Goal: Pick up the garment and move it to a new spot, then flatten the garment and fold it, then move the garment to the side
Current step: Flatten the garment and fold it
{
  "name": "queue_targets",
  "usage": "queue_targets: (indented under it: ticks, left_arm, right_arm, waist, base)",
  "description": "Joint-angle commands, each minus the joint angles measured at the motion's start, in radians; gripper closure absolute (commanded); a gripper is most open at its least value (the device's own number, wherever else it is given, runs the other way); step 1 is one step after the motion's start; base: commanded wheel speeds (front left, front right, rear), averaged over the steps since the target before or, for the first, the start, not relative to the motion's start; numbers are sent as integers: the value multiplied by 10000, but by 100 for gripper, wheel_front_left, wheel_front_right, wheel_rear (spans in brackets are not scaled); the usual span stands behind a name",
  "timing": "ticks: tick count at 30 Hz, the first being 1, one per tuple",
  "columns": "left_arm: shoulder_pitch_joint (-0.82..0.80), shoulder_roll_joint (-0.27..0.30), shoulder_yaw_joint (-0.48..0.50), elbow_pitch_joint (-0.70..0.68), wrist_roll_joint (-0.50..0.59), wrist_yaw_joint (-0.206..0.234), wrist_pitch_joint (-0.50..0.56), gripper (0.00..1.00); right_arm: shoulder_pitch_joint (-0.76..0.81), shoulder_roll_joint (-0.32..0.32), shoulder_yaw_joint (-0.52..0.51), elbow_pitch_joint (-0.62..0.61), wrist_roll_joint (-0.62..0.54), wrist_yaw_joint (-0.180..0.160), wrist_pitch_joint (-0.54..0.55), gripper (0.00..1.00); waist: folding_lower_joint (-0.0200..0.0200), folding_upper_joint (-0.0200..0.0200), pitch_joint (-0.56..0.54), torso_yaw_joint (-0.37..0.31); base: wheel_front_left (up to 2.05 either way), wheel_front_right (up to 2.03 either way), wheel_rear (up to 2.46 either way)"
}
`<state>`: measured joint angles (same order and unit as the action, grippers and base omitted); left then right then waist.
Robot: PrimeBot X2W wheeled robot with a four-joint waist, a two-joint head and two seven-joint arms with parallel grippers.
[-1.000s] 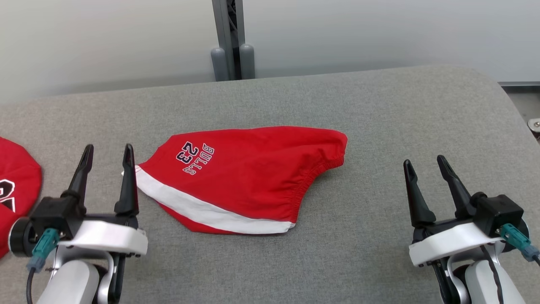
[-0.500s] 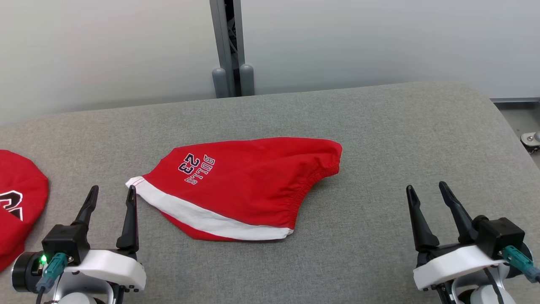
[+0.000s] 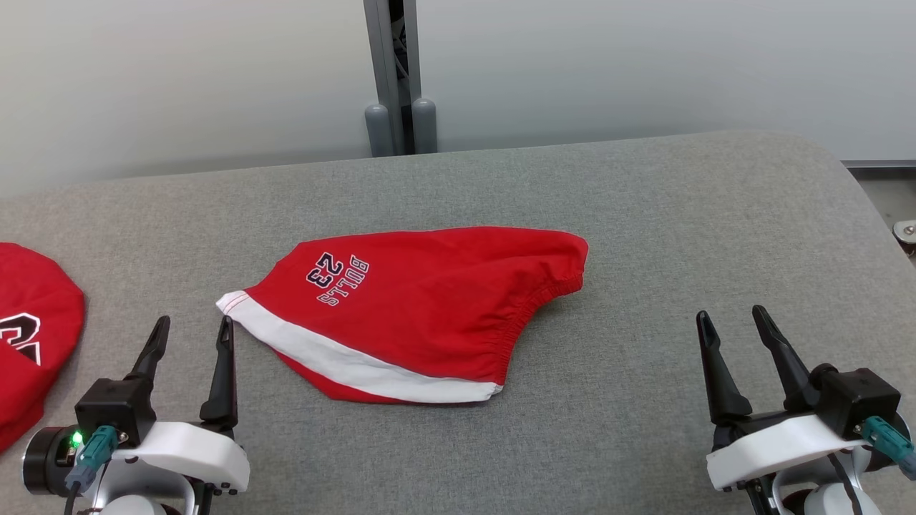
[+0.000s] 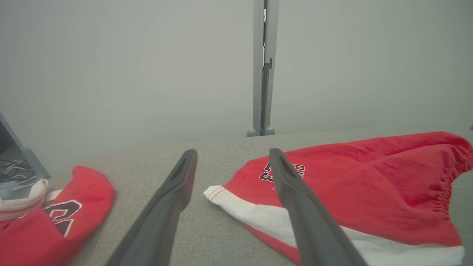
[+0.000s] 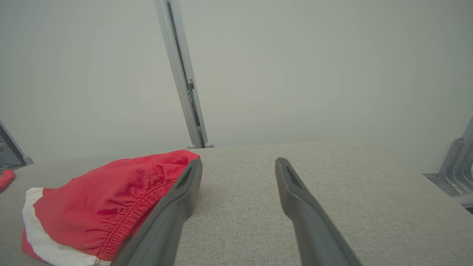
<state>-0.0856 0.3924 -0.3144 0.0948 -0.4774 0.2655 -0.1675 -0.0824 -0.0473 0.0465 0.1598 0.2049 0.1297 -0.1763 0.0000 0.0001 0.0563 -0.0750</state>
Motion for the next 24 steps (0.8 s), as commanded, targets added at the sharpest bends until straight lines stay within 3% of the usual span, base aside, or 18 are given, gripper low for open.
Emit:
queue_targets:
  ticks: [1,15,24]
  left_arm:
    - [-104,28,5,16,-38,69,-5,0]
    - [-799,4,-47,134,-132,10,266,0]
    - [-2668,110,41,2047,-1124,-910,1904,0]
  right_arm:
    - [-25,-68,21,-40,15,20,20,0]
    - [-220,-65,126,-79,-7,20,39,0]
    - [-764,-71,640,-91,129,20,-138,0]
  waist:
    - [0,-1,16,6]
    - [0,-1,360,-32]
    - [0,-1,1441,-628]
  base:
    - [0,0,0]
    - [0,0,0]
    - [0,0,0]
